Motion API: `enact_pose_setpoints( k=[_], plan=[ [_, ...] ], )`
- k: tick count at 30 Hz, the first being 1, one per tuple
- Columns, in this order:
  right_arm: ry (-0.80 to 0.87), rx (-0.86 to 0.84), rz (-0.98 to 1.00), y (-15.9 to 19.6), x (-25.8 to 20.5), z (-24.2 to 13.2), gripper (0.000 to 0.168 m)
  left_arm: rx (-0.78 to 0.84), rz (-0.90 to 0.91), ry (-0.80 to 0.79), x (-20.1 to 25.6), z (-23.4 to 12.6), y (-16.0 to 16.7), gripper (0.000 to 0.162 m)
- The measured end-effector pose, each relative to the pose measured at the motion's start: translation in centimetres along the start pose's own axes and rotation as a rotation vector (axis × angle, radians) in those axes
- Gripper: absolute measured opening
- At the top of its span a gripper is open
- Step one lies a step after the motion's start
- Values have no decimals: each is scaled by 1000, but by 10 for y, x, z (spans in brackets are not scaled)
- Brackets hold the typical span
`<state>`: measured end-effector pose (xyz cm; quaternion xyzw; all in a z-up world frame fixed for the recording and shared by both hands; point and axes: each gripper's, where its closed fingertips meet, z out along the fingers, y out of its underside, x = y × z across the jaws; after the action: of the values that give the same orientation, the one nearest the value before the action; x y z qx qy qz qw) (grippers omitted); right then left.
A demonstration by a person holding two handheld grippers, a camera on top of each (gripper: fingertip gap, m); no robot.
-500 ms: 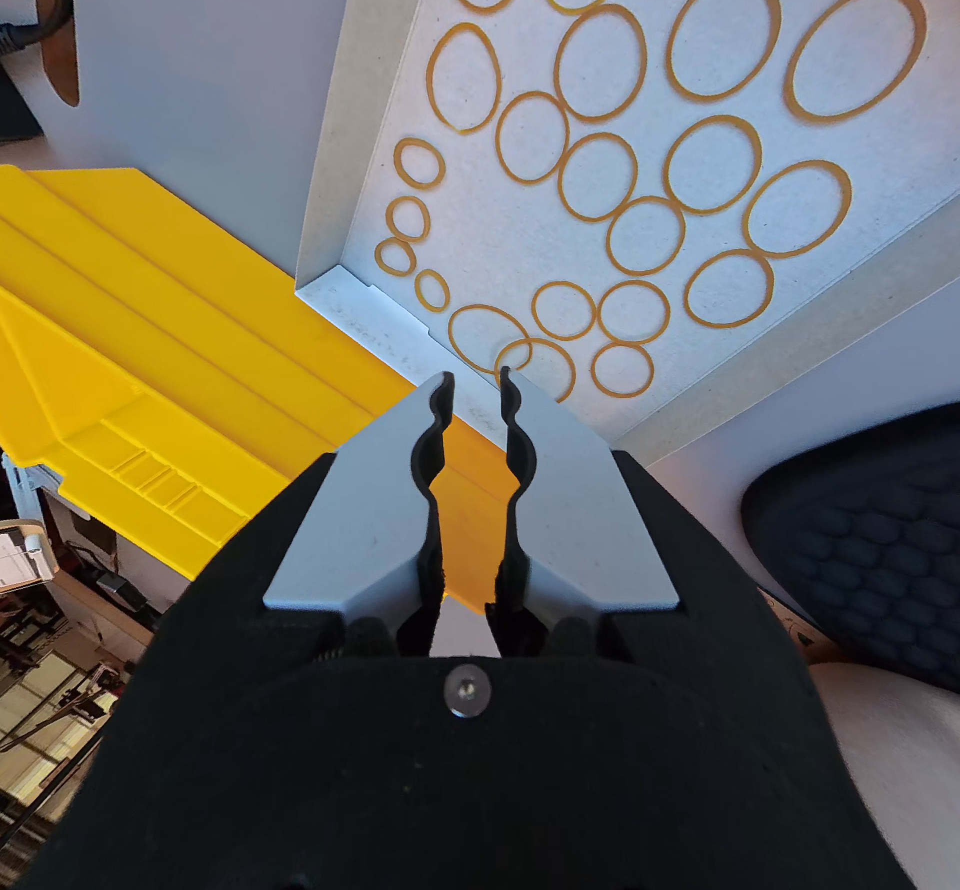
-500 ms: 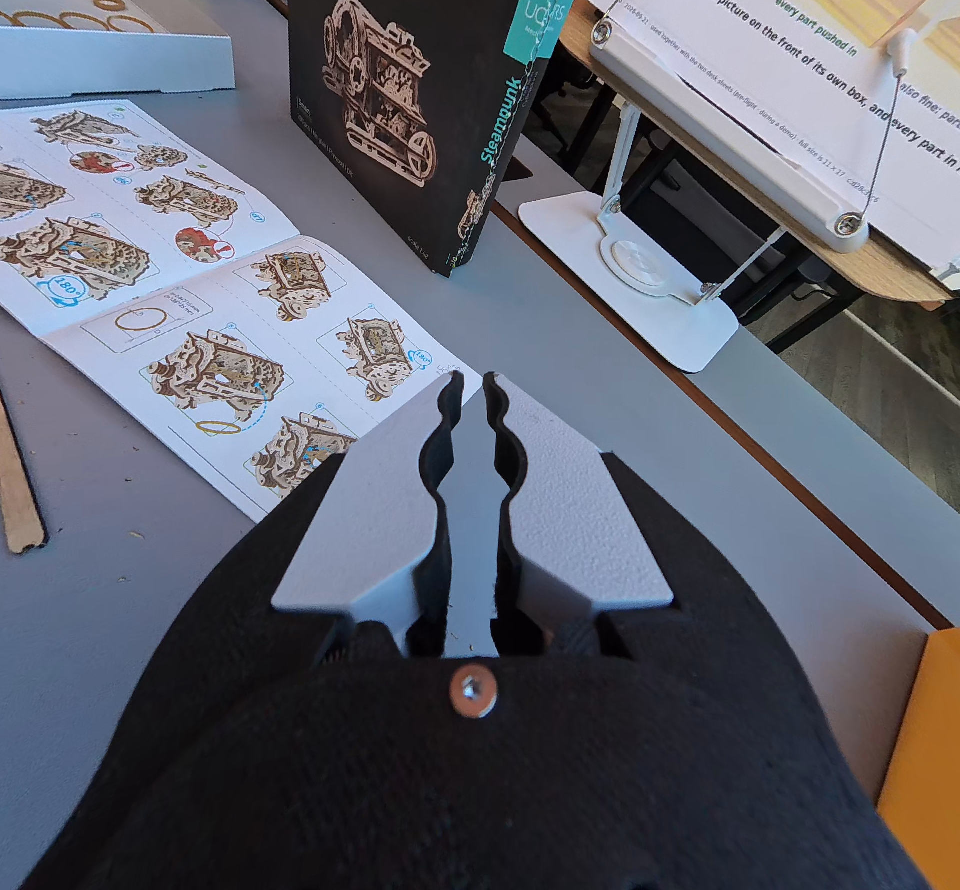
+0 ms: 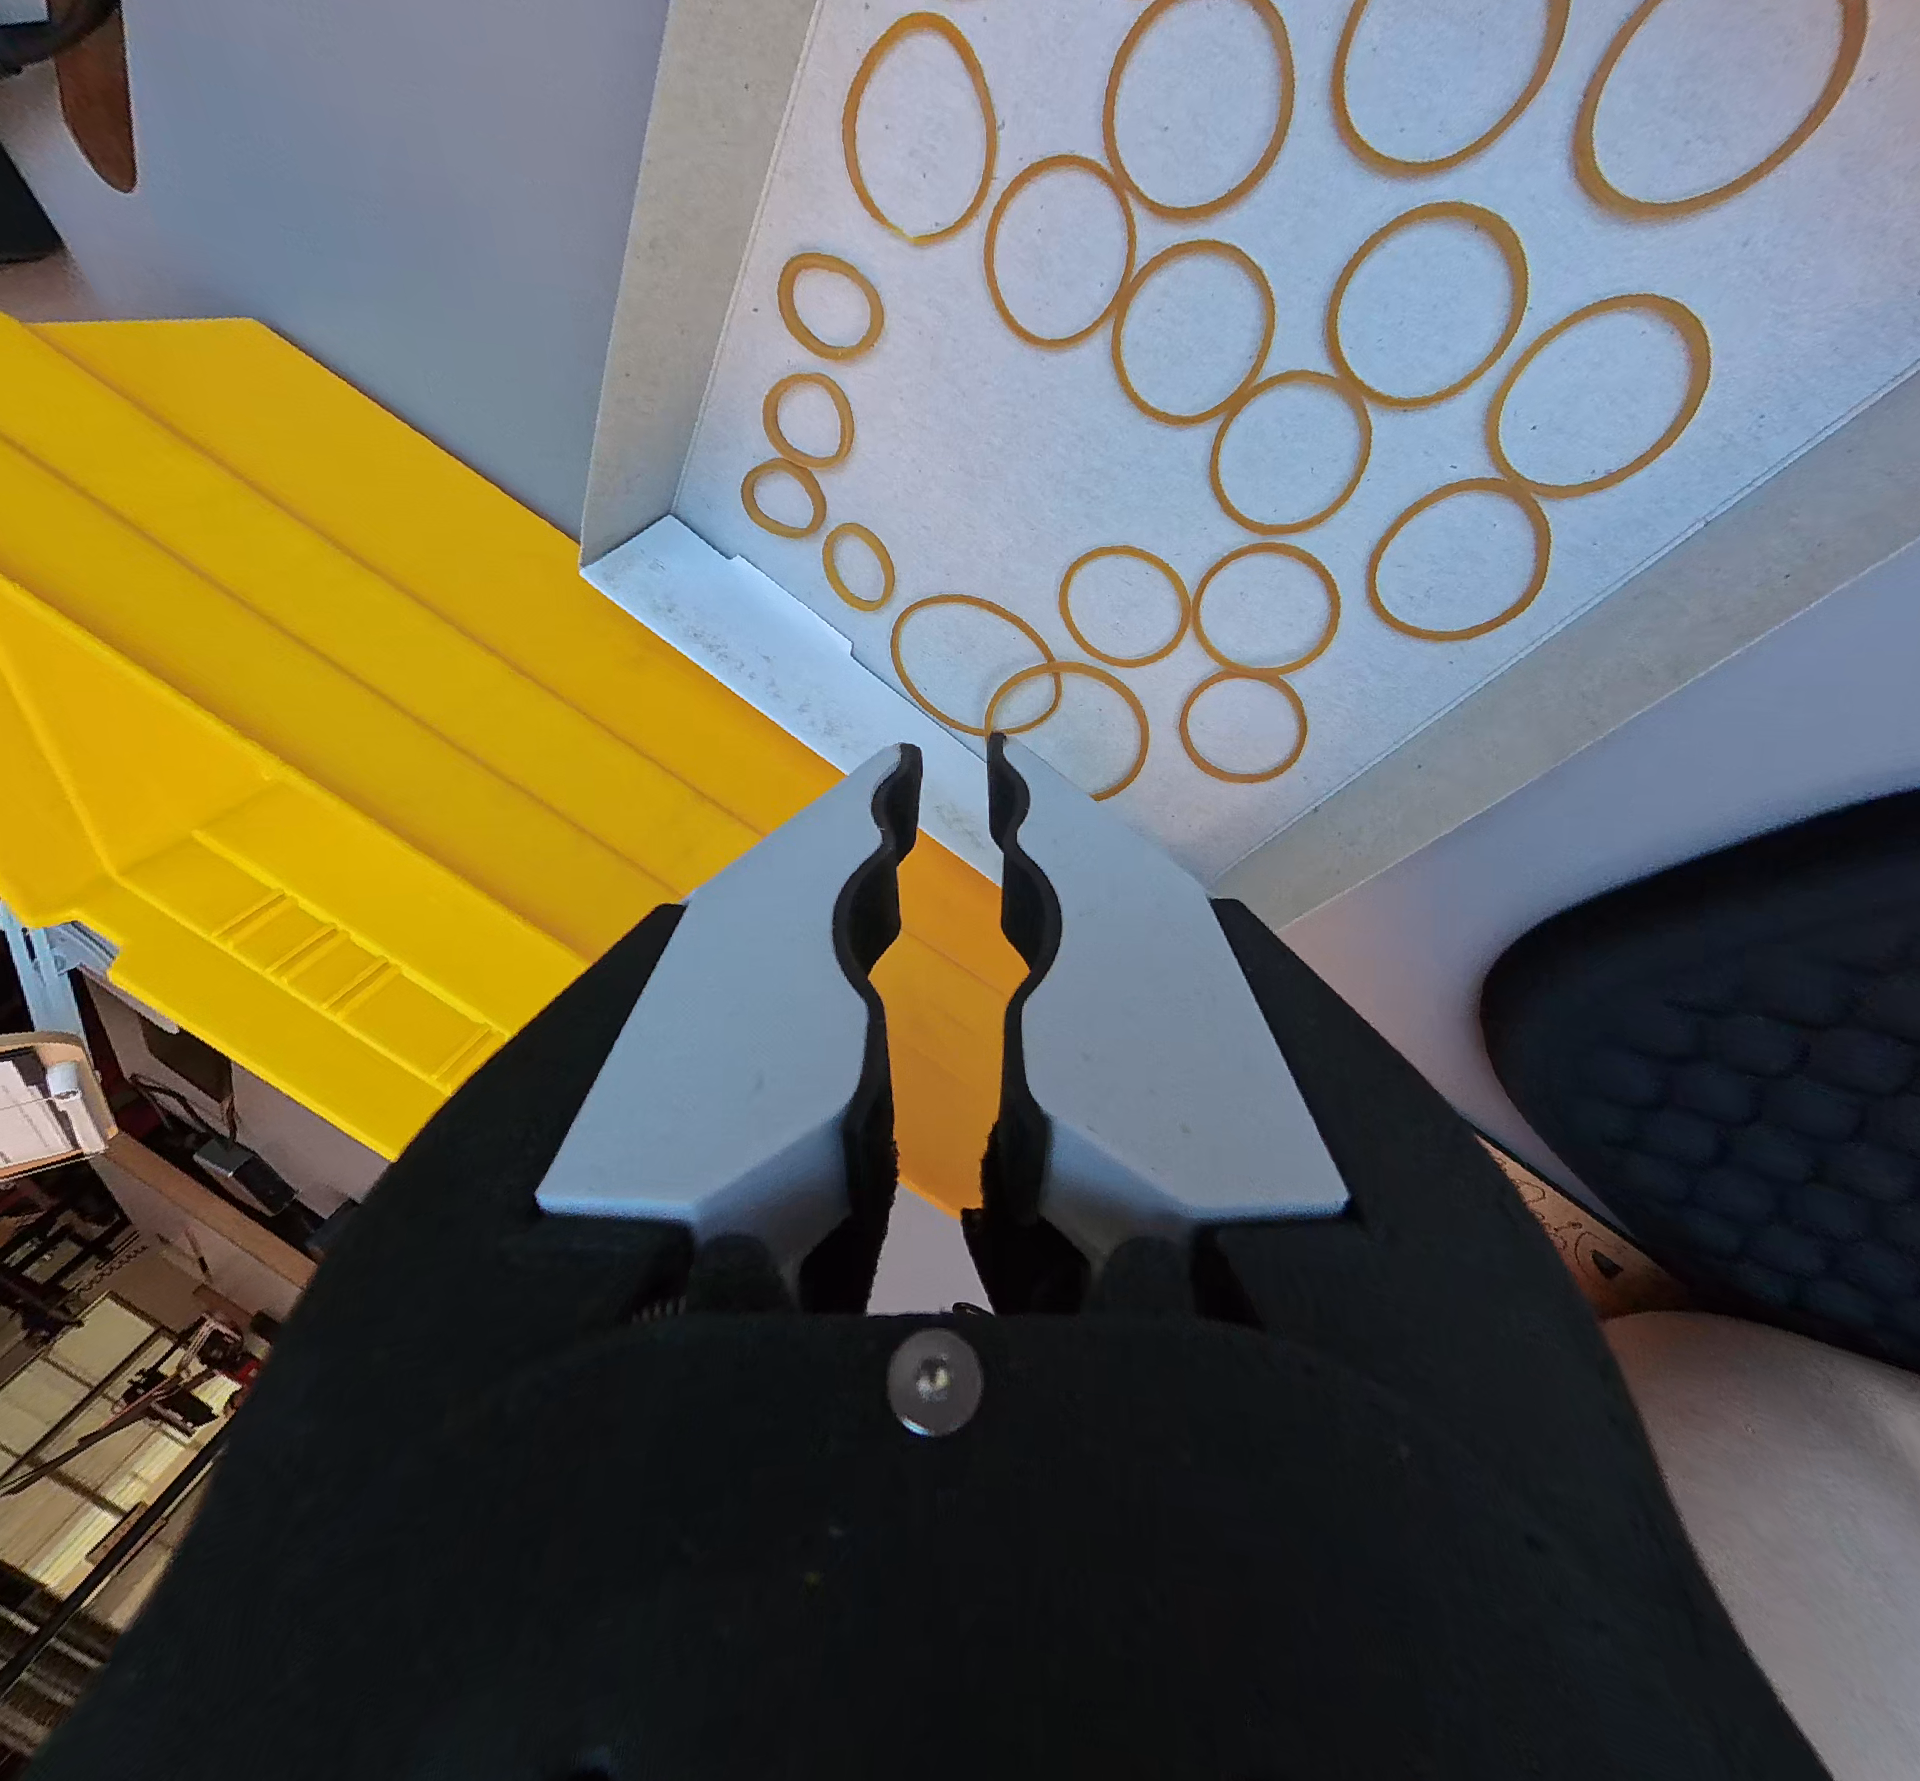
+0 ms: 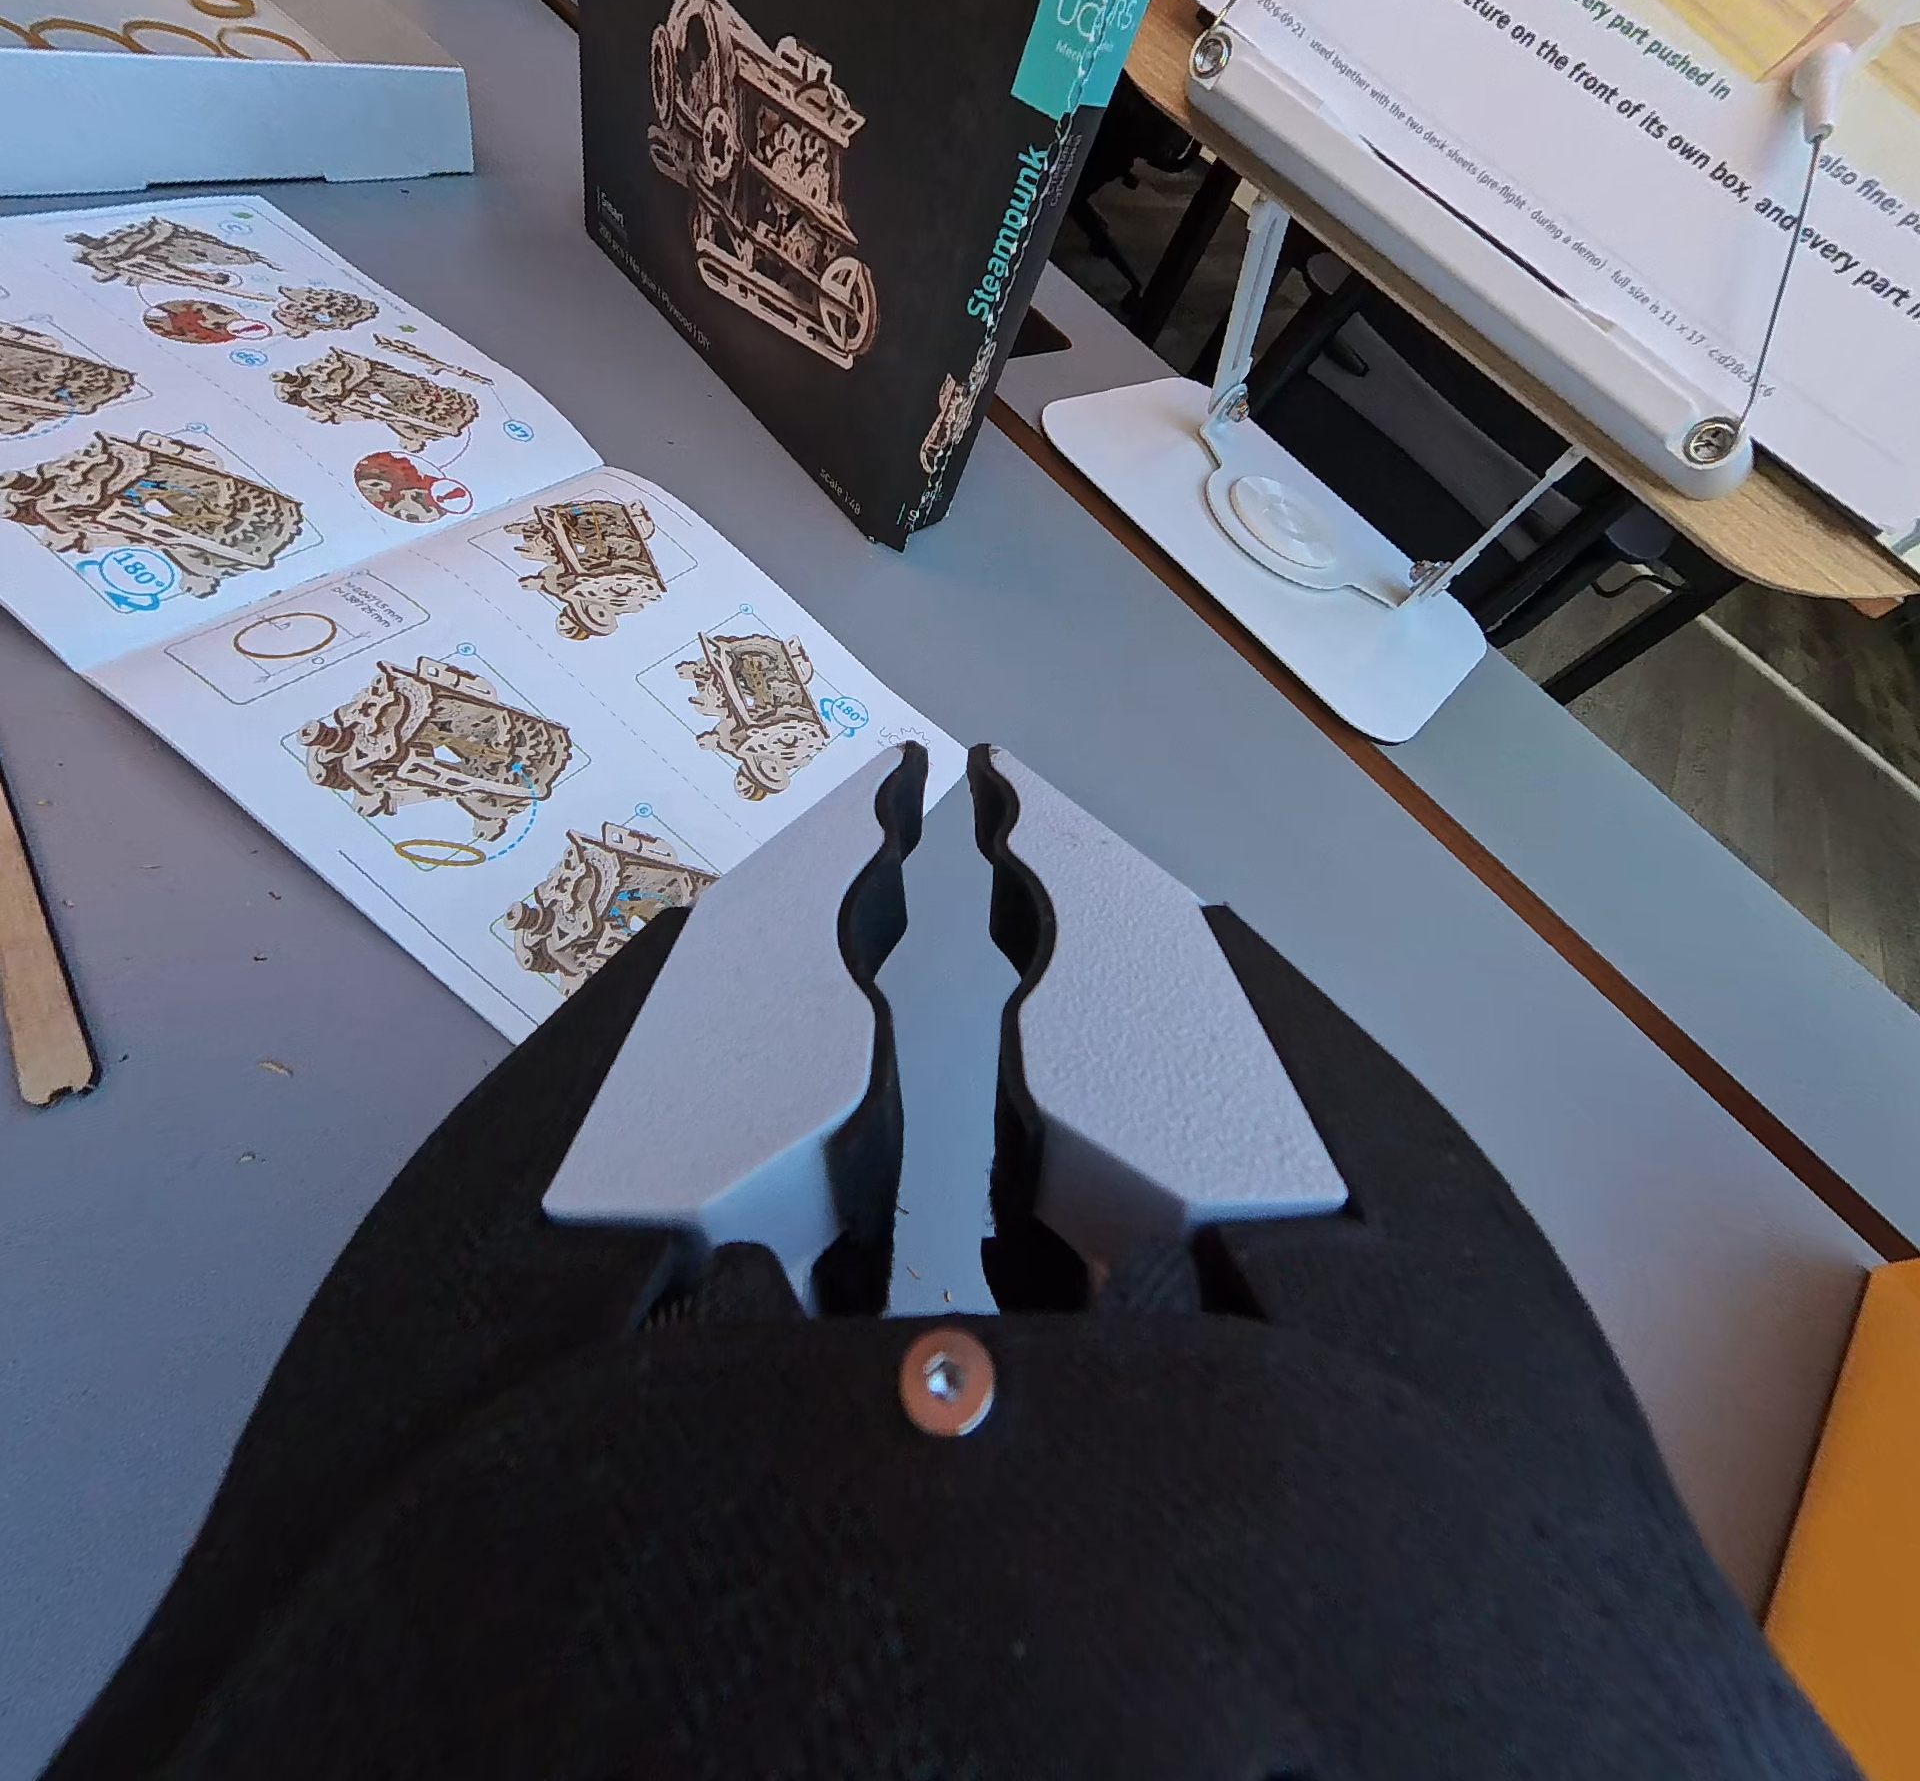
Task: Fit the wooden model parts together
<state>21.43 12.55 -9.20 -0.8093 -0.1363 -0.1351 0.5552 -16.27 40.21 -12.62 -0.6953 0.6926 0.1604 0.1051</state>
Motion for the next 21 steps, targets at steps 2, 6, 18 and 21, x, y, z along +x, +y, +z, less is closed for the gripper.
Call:
enact_pose_setpoints(
  k=[2,6,18,21],
  plan=[
    [-3,0,6,0,0,0,8,0,0,0,0,0,0,11],
    [-5,-1,9,1,0,0,8,-2,7,6,2,0,0,10],
    [-8,-1,4,0,-1,0,8,103,92,139,30,-7,-19,18],
    [-10,-2,4,0,-2,0,8,102,81,126,26,-7,-19,25]
  ],
)
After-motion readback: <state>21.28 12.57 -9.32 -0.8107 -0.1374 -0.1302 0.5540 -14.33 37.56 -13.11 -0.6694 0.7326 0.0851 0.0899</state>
